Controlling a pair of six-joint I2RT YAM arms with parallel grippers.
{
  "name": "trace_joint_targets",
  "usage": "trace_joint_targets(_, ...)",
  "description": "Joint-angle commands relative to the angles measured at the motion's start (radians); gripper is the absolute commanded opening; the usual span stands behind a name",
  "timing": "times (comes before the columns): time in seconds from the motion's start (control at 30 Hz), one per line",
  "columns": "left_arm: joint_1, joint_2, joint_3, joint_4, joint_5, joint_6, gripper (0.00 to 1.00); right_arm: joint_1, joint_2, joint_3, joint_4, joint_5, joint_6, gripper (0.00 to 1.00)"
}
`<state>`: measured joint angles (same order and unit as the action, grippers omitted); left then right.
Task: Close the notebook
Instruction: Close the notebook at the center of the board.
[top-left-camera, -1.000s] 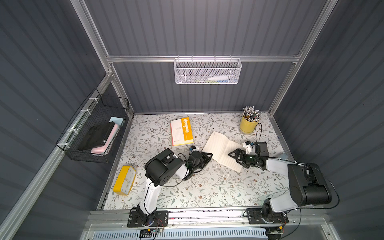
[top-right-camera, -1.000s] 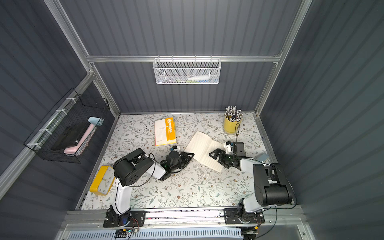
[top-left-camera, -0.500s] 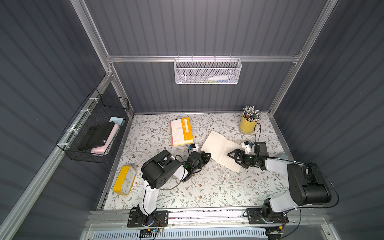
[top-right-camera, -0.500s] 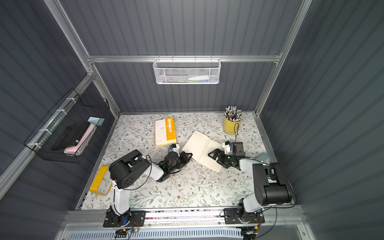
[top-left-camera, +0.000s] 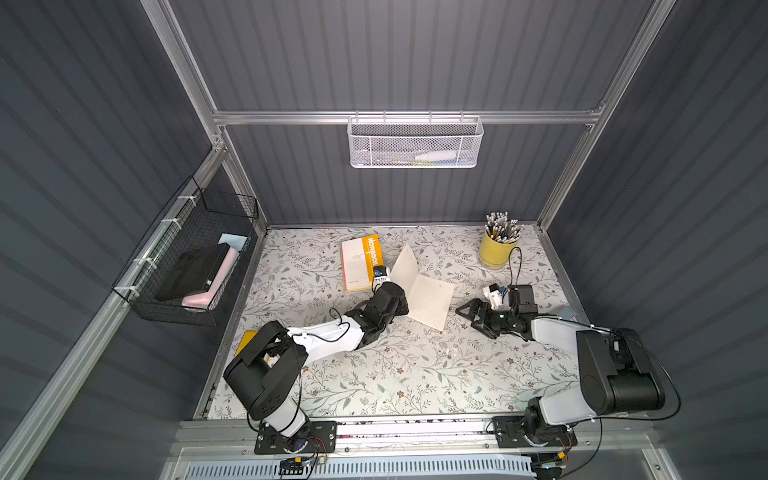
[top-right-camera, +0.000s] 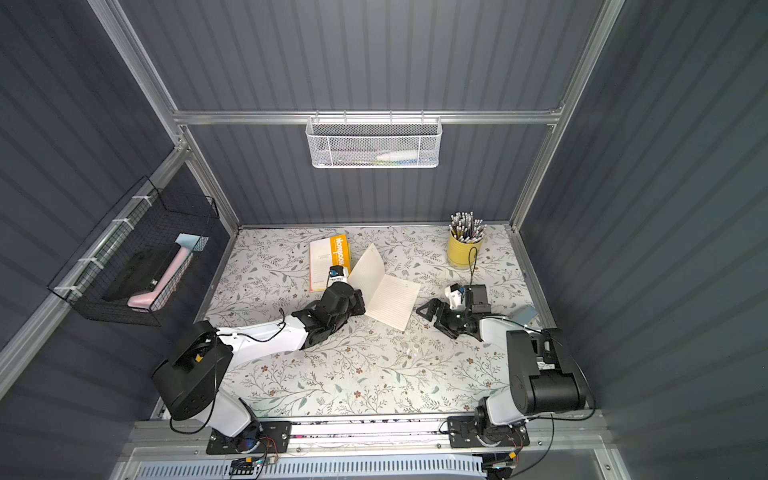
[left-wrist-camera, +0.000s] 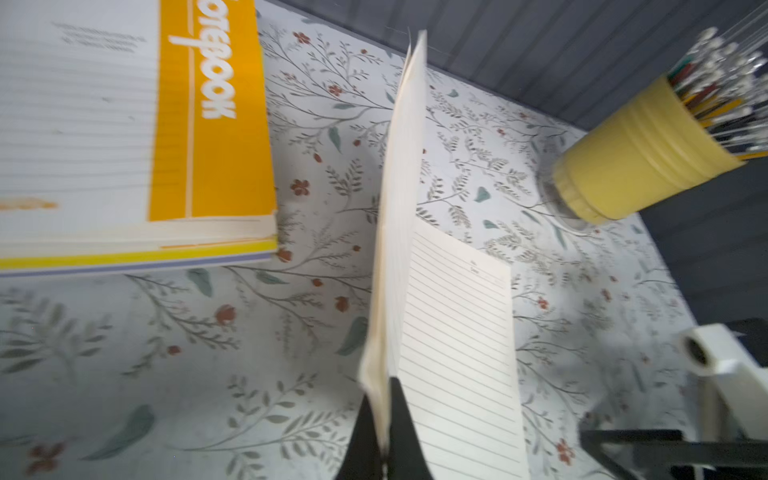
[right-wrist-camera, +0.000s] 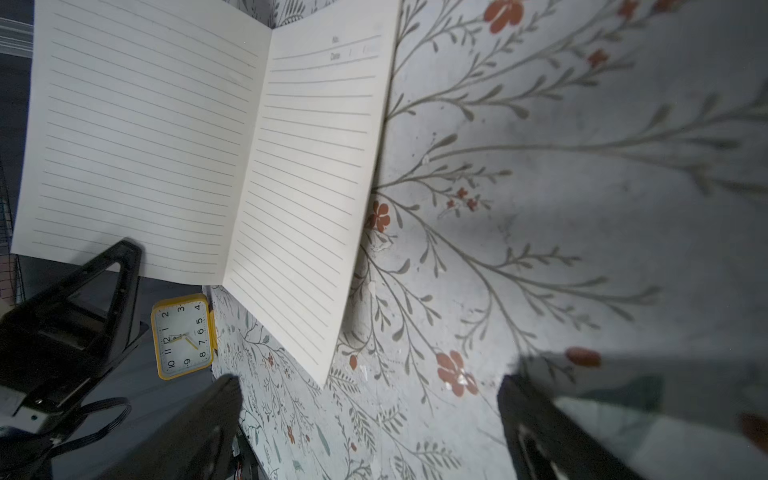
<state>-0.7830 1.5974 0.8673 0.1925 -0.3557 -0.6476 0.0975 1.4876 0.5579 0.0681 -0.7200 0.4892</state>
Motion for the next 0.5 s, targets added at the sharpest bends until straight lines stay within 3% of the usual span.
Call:
trace_joint_targets(0.0,0.005,-0.054,0.033,-0.230,-0.182,0.175,0.00,0.001,-0.021,0.032,-0.039,0.008,0.001,0.99)
trace_joint_targets(0.13,0.001,-0.089,0.007,-0.217,-0.198,0.275,0.00,0.009,-0.024,0.053,-0.043,0.007,0.011,0.99)
trace_joint_targets(0.47,-0.066,-0.093,-0.080,-0.070,-0.087,0.463,0.01,0.114,-0.002,0.186,-0.053,0.028,0.065,0.99)
